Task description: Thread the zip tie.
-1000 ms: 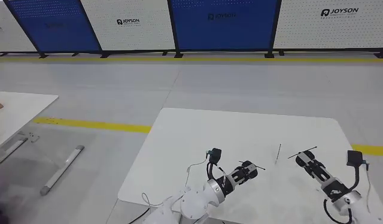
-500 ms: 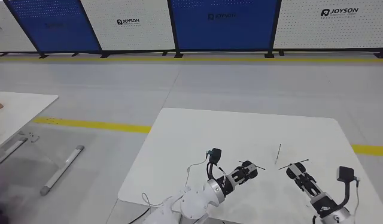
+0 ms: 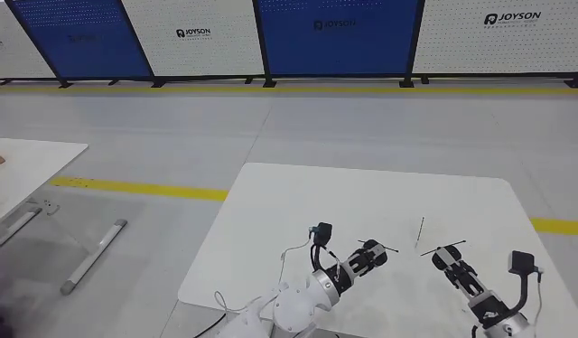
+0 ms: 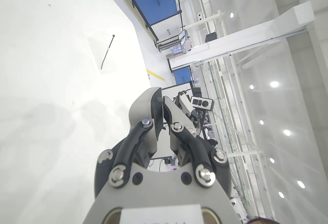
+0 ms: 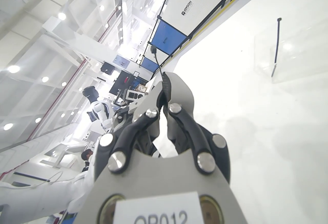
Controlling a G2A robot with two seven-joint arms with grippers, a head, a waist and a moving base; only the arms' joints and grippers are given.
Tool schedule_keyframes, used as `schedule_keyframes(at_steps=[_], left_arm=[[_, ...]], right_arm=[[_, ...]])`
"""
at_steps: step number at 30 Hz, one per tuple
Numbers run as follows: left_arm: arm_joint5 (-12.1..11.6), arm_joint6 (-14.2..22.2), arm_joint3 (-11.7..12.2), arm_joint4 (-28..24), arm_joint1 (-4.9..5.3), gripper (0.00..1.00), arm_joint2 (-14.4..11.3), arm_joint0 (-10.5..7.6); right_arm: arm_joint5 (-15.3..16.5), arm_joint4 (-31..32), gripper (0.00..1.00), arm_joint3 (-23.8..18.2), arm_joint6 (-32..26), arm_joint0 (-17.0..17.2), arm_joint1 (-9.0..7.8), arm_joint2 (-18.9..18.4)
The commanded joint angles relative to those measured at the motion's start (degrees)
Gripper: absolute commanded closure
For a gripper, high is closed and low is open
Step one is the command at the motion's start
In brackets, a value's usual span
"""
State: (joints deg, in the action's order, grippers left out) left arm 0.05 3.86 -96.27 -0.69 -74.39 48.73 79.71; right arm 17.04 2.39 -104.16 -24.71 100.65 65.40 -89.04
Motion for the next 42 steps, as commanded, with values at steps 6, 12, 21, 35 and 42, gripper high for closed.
schedule_keyframes(at_steps=[6, 12, 21, 35, 42], left_arm=[[0.4, -0.5, 0.2, 1.2, -0.05, 1.00, -0.4, -0.06], [0.4, -0.5, 0.2, 1.2, -0.05, 1.00, -0.4, -0.06], [0.4, -0.5, 0.2, 1.2, -0.05, 1.00, -0.4, -0.06], [0.4, -0.5, 0.2, 1.2, -0.05, 1.00, -0.4, -0.06], [0.4, -0.5, 0.2, 1.2, -0.05, 1.00, -0.4, -0.06]], right_arm=[[0.0, 0.0, 1.00, 0.0, 0.0, 0.0, 0.00, 0.0], [0.3, -1.7, 1.00, -0.2, 2.5, -0.1, 0.18, -0.2], [-5.2, 9.1, 1.00, -1.1, 10.3, -1.2, 0.93, 5.4], [-4.1, 9.7, 1.00, -1.2, 10.3, -1.3, 1.01, 6.3], [2.4, 5.5, 1.00, -1.8, 11.4, 1.5, 1.07, 6.0]])
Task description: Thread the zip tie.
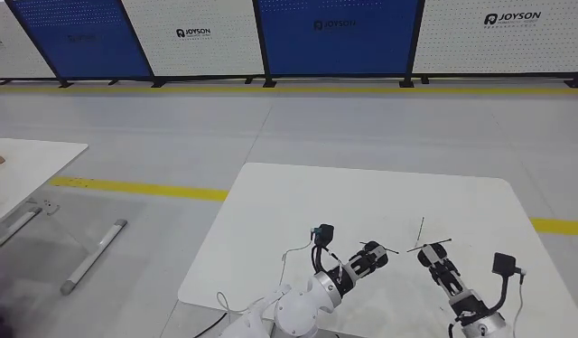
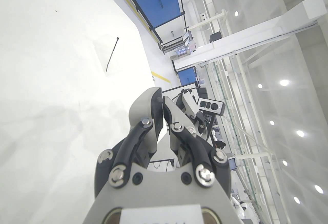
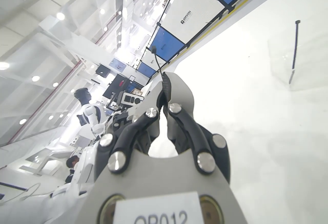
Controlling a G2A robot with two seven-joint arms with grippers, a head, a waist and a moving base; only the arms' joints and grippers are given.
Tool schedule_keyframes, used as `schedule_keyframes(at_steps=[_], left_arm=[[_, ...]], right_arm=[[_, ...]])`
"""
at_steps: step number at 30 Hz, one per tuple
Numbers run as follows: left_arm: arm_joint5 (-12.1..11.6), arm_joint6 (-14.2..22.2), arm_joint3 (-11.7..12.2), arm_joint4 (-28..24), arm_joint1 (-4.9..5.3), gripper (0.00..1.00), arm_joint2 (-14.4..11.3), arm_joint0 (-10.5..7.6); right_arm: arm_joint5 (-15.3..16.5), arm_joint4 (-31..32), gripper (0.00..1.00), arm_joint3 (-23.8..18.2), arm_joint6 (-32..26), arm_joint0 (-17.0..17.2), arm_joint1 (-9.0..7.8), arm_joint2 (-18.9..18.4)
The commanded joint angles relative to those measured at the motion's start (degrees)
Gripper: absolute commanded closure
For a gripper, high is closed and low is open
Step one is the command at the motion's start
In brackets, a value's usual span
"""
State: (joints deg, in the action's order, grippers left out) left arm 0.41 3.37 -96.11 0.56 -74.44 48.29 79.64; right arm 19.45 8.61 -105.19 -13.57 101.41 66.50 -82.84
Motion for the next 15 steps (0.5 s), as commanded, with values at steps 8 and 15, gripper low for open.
schedule_keyframes(at_steps=[8, 15], left_arm=[[0.0, 0.0, 0.0, 0.0, 0.00, 1.00, 0.0, 0.00], [0.0, 0.0, 0.0, 0.0, 0.00, 1.00, 0.0, 0.00]], right_arm=[[0.0, 1.4, 1.00, -0.4, 4.1, 3.1, 0.02, -0.2], [0.0, 1.4, 1.00, -0.4, 4.1, 3.1, 0.02, -0.2]])
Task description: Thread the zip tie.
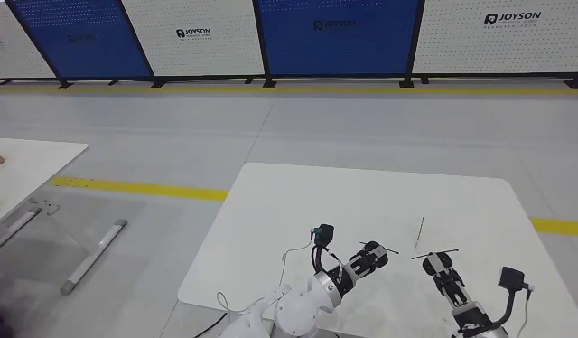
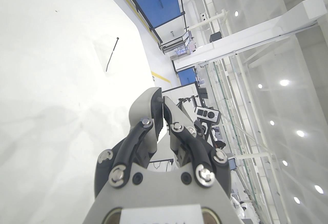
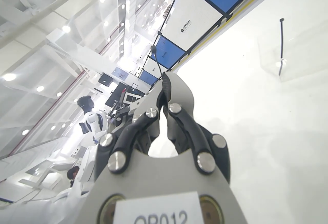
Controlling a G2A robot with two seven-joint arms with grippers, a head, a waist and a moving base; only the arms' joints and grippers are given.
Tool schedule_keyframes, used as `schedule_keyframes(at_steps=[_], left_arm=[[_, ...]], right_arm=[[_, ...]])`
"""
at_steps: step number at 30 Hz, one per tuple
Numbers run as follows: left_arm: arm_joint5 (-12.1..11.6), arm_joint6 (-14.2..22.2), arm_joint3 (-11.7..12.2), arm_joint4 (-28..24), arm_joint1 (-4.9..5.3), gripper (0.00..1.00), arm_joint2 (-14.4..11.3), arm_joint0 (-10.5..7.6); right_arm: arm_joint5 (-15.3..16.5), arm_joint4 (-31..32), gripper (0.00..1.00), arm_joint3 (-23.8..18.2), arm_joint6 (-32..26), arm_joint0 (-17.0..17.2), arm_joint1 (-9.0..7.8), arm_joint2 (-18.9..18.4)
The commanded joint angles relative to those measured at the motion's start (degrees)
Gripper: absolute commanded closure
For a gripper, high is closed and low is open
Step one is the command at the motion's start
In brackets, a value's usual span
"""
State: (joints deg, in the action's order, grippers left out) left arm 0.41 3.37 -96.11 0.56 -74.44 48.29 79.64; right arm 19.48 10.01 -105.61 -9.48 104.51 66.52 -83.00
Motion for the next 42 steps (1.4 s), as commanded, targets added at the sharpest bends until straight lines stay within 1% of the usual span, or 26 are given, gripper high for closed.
schedule_keyframes(at_steps=[1, 3, 7, 10, 12, 15, 17, 28, 33, 35, 37, 42], left_arm=[[0.0, 0.0, 0.0, 0.0, 0.00, 1.00, 0.0, 0.00], [0.0, 0.0, 0.0, 0.0, 0.00, 1.00, 0.0, 0.00], [0.0, 0.0, 0.0, 0.0, 0.00, 1.00, 0.0, 0.00], [0.0, 0.0, 0.0, 0.0, 0.00, 1.00, 0.0, 0.00], [0.0, 0.0, 0.0, 0.0, 0.00, 1.00, 0.0, 0.00], [0.0, 0.0, 0.0, 0.0, 0.00, 1.00, 0.0, 0.00], [0.0, 0.0, 0.0, 0.0, 0.00, 1.00, 0.0, 0.00], [0.0, 0.0, 0.0, 0.0, 0.00, 1.00, 0.0, 0.00], [0.0, 0.0, 0.0, 0.0, 0.00, 1.00, 0.0, 0.00], [0.0, 0.0, 0.0, 0.0, 0.00, 1.00, 0.0, 0.00], [0.0, 0.0, 0.0, 0.0, 0.00, 1.00, 0.0, 0.00], [0.0, 0.0, 0.0, 0.0, 0.00, 1.00, 0.0, 0.00]], right_arm=[[0.0, 0.0, 1.00, 0.0, 0.0, 0.0, 0.00, 0.0], [0.0, 0.0, 1.00, 0.0, 0.0, 0.0, 0.00, 0.0], [-1.6, 0.0, 1.00, 0.2, 0.6, -1.3, 0.23, 1.0], [-3.5, 0.8, 1.00, 0.9, 1.5, -2.7, 0.49, 2.2], [-5.2, 3.2, 1.00, 1.6, 3.1, -3.5, 0.74, 3.6], [-6.1, 3.8, 1.00, 2.4, 3.4, -4.3, 0.96, 4.8], [-5.6, 3.1, 1.00, 2.6, 2.7, -4.4, 1.01, 5.1], [-5.6, 2.7, 1.00, 2.7, 2.9, -4.5, 1.05, 5.1], [-4.2, 1.1, 1.00, 2.7, 2.8, -4.6, 1.16, 4.7], [-4.5, 1.1, 1.00, 2.7, 2.5, -4.8, 1.20, 4.9], [-5.7, 1.2, 1.00, 2.9, 2.8, -5.2, 1.31, 5.2], [-5.7, 1.2, 1.00, 2.9, 2.8, -5.2, 1.31, 5.2]])
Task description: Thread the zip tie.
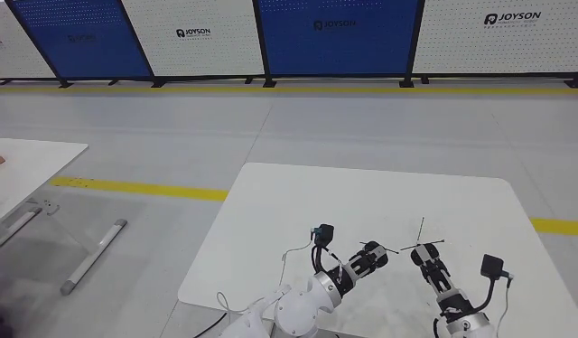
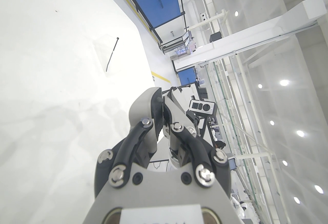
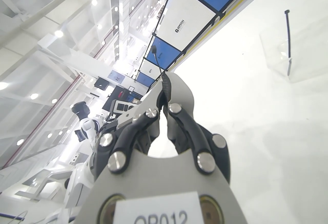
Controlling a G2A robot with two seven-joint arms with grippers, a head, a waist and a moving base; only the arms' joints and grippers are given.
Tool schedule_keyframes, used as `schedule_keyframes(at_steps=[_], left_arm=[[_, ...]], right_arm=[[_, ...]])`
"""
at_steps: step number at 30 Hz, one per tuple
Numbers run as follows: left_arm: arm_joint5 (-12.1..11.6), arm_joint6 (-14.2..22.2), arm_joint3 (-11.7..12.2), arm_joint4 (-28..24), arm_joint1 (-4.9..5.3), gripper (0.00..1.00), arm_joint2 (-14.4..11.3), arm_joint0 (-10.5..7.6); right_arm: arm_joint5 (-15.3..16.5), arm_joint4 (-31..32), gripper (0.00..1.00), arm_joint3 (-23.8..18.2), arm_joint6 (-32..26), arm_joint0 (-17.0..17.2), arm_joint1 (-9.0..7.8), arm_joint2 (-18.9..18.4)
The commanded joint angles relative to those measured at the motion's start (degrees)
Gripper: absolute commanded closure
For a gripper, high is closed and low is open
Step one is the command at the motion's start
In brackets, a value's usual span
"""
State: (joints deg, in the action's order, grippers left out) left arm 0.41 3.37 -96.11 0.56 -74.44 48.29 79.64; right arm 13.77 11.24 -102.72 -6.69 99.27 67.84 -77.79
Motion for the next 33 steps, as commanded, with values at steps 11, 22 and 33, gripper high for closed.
schedule_keyframes(at_steps=[11, 22, 33], left_arm=[[0.0, 0.0, 0.0, 0.0, 0.00, 1.00, 0.0, 0.00], [0.0, 0.0, 0.0, 0.0, 0.00, 1.00, 0.0, 0.00], [0.0, 0.0, 0.0, 0.0, 0.00, 1.00, 0.0, 0.00]], right_arm=[[0.1, 0.3, 1.00, -0.1, -0.1, 0.0, 0.15, 0.3], [0.3, 0.4, 1.00, 0.3, -0.4, 0.3, 0.26, 0.0], [1.4, 0.4, 1.00, -0.4, -0.4, 0.9, 0.36, -0.3]])
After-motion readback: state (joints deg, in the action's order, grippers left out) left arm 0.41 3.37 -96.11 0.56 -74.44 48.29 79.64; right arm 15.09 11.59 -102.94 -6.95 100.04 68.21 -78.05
